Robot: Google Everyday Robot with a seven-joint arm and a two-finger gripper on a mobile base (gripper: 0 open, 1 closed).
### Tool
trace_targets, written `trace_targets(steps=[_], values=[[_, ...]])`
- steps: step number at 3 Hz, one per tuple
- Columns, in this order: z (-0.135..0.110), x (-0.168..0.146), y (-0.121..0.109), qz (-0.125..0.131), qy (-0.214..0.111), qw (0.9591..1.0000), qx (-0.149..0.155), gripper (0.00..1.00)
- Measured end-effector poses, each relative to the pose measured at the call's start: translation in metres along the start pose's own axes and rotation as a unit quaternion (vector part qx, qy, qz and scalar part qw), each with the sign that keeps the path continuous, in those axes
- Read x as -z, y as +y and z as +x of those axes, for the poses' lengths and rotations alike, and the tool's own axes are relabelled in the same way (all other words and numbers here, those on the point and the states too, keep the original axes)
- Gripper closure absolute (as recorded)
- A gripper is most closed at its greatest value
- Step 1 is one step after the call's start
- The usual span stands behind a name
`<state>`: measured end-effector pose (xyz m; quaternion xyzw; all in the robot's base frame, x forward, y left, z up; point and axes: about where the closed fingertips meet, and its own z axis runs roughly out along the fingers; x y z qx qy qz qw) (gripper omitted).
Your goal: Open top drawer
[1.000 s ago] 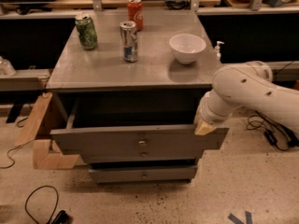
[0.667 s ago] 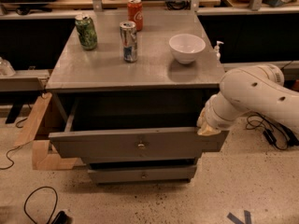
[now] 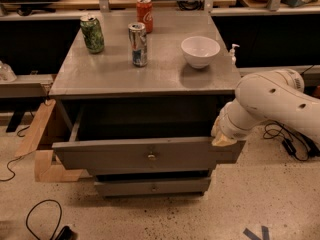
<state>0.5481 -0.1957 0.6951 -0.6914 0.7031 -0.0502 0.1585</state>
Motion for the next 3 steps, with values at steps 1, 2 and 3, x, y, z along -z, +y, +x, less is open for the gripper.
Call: trace_targets(steps=[1,2,3], values=[[-0.0001,0.0004,-0.0001,0.0,0.0,1.0,0.0,0.31],[-0.0001,0.0004,-0.0001,0.0,0.0,1.0,0.0,0.08],[-0.0003,0.0,0.0003,-0.001,0.0,1.0,0.0,0.0]])
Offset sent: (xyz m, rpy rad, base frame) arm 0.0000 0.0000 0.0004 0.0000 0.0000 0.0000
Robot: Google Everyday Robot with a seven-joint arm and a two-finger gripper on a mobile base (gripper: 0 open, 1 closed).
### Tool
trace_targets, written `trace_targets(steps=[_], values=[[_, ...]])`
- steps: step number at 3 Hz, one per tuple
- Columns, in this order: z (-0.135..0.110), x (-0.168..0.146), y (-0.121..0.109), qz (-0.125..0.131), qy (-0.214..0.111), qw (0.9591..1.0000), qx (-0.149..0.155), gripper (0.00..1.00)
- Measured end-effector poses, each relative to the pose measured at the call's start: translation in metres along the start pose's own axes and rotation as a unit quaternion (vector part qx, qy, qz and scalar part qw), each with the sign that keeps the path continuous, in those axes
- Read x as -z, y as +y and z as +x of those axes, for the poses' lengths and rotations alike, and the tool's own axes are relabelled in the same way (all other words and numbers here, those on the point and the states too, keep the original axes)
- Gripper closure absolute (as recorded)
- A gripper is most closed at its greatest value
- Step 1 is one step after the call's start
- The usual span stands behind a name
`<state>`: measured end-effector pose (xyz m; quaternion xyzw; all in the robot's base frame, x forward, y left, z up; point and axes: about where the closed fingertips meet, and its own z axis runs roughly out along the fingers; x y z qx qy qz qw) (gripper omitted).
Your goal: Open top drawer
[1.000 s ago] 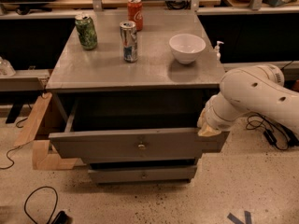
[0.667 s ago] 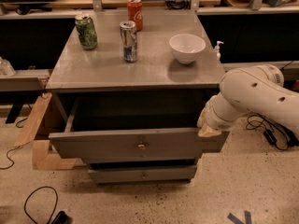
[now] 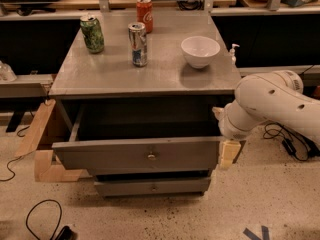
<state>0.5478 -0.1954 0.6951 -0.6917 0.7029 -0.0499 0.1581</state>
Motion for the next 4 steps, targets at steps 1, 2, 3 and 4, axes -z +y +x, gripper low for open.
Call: trace_targets(steps=[1,2,3,4], values=[[-0.011,-0.015,0.006,-0.019,0.003,0.9998,0.009,0.0],[-0.011,-0.015,0.008,-0.02,0.005,0.9998,0.008,0.02],[-0.009,-0.018,0.019,-0.024,0.012,0.9996,0.002,0.24],[0.001,-0.01,0.051,-0.036,0.031,0.9986,-0.024,0.55]])
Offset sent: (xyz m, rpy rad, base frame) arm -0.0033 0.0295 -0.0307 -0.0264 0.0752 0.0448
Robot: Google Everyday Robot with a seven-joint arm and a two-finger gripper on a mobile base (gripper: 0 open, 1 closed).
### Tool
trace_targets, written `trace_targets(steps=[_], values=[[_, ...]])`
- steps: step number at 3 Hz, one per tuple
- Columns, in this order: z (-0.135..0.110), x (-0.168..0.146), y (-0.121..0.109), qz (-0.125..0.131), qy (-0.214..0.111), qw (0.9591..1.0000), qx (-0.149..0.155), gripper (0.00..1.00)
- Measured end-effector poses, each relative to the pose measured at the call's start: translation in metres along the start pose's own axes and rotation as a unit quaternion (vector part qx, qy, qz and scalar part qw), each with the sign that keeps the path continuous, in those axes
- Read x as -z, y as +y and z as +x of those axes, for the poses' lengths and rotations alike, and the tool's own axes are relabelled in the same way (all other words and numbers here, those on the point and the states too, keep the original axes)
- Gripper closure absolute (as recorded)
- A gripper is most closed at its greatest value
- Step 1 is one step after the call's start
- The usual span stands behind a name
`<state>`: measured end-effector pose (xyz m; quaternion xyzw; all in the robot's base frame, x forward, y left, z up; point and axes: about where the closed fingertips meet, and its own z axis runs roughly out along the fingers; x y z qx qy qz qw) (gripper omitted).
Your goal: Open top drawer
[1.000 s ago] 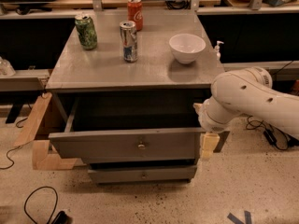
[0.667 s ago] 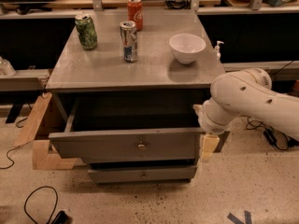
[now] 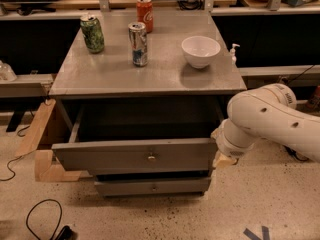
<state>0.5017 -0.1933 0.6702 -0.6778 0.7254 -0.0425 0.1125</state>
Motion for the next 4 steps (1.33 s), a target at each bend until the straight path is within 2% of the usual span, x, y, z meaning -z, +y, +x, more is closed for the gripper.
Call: trace_targets(steps=[2,3,4], values=[[0.007,0.018,0.028,-0.002,0.015,0.9997,-0.019,1.0],[0.007,0.018,0.028,-0.002,0.015,0.9997,-0.019,1.0],[0.008,0.028,0.047,-0.001,0.014,0.9994,-0.03,1.0]])
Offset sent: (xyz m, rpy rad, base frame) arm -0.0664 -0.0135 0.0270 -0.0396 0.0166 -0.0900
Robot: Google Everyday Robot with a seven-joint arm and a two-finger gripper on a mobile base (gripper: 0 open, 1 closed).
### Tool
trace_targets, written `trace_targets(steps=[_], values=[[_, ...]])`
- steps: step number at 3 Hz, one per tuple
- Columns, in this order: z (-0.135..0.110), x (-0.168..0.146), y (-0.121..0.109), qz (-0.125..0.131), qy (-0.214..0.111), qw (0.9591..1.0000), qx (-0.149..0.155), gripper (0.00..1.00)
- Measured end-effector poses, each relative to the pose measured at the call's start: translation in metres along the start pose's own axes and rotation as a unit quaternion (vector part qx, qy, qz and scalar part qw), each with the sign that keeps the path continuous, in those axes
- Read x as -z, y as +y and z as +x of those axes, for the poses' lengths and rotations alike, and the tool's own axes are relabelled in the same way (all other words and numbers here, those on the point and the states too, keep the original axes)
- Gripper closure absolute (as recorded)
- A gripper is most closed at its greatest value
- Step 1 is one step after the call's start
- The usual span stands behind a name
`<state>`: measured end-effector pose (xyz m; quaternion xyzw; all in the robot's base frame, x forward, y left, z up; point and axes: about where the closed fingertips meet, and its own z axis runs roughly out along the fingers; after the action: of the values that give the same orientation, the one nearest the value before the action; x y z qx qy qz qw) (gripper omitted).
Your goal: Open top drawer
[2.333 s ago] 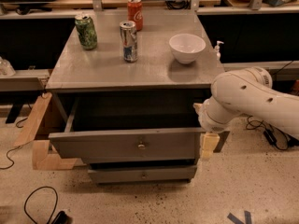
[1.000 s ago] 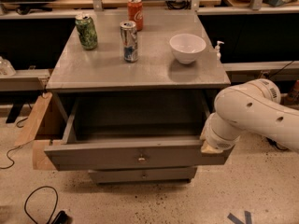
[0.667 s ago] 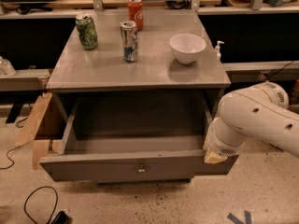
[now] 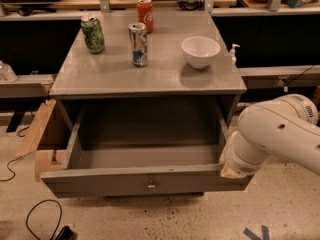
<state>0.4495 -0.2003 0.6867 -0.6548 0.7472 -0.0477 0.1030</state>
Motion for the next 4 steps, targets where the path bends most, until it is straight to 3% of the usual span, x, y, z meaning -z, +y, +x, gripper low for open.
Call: trace_targets(steps=[1,2,3,4], values=[[0.0001,-0.0007,0.0001,0.0,0.0,1.0,0.0,0.83],[-0.0002,-0.0003,0.0004,0.0,0.0,1.0,0.001,0.59],[-0.0004,0.0003,0.0009,0.0,0.001,1.0,0.002,0.29],[-0.0004,0.0006,0.0012,0.001,0.001,1.0,0.002,0.05]])
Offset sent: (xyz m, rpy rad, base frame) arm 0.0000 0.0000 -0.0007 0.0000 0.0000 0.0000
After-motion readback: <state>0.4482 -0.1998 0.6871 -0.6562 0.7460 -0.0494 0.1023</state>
